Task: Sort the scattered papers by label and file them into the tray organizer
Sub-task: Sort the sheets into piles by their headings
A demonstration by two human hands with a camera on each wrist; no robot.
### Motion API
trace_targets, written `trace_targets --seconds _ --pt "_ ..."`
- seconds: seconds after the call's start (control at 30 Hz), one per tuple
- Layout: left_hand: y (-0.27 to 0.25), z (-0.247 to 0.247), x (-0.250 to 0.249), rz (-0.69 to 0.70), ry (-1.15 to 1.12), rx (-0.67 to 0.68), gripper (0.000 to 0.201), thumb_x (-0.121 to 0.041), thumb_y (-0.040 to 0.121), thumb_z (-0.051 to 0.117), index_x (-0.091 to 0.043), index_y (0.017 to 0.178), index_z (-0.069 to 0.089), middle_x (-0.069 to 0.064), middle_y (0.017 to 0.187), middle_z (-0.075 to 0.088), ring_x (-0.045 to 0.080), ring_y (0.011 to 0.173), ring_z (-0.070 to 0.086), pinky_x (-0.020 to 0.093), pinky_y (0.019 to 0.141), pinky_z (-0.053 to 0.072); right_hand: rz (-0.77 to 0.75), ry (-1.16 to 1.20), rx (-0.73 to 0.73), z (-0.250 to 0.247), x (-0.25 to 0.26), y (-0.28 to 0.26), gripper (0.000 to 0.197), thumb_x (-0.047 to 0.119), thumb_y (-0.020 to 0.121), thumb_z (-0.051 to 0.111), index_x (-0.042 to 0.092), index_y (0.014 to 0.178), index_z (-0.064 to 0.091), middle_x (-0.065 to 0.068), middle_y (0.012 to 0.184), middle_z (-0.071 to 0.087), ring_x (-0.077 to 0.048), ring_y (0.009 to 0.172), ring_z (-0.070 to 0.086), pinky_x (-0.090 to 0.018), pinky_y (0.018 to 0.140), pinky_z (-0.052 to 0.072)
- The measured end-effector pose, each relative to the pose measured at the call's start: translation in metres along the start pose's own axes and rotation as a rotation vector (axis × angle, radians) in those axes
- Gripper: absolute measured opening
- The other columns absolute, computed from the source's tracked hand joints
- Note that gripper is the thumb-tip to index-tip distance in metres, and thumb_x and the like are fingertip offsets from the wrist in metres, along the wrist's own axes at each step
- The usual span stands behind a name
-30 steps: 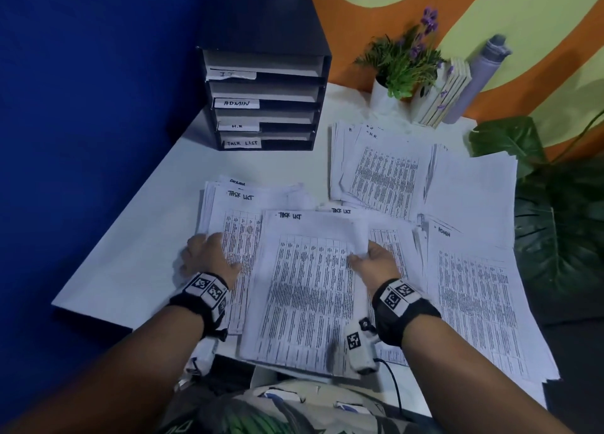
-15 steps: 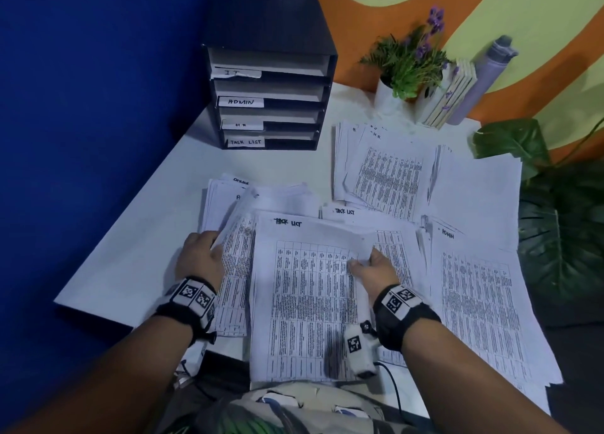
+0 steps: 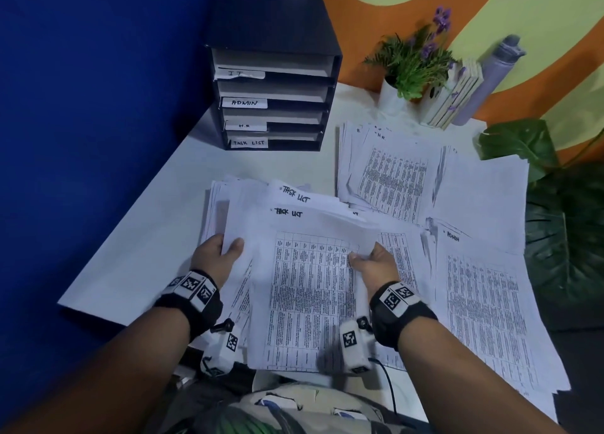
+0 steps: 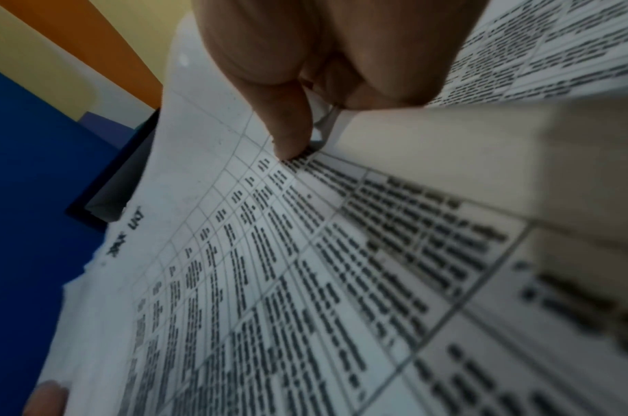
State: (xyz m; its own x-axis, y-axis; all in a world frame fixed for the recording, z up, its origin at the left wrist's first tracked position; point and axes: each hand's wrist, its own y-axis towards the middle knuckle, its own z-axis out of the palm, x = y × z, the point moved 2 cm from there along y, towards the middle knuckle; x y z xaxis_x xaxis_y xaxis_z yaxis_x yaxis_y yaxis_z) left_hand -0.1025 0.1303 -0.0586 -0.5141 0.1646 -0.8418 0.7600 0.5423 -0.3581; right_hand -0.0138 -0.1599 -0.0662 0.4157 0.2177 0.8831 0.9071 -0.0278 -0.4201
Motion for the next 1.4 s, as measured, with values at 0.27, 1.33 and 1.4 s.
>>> trace_targets --seconds 0.27,1.33,1.4 --pt "0.006 -0.004 0.004 -0.046 0.121 -0.038 0.025 -0.027 0.093 0.060 -0.008 0.111 0.061 0.006 0.108 0.065 0.027 0.102 0.060 0.032 0.089 0.044 0.000 -0.224 -0.076 -0.015 -0.007 0.011 0.053 0.013 0.082 0.070 0.016 0.132 0.052 -0.005 0.123 0.063 -0.025 0.113 0.059 -0.045 0.103 0.045" --pt "0.010 0.004 0.005 -0.060 -0.139 -0.062 0.023 -0.032 0.085 0.070 -0.025 0.107 0.064 -0.006 0.102 0.070 0.020 0.097 0.064 0.039 0.093 0.050 -0.034 0.039 0.056 -0.007 0.010 -0.001 0.037 -0.012 0.082 0.063 0.021 0.096 0.065 0.002 0.096 0.071 -0.012 0.092 0.065 -0.032 0.090 0.050" --pt "0.012 0.004 0.005 -0.058 -0.126 -0.075 0.022 -0.030 0.086 0.069 -0.024 0.106 0.063 -0.003 0.103 0.069 0.023 0.098 0.064 0.043 0.095 0.050 -0.058 -0.011 0.028 -0.009 0.011 -0.001 0.030 -0.008 0.082 0.064 0.018 0.095 0.059 -0.001 0.091 0.066 -0.016 0.086 0.063 -0.040 0.092 0.051"
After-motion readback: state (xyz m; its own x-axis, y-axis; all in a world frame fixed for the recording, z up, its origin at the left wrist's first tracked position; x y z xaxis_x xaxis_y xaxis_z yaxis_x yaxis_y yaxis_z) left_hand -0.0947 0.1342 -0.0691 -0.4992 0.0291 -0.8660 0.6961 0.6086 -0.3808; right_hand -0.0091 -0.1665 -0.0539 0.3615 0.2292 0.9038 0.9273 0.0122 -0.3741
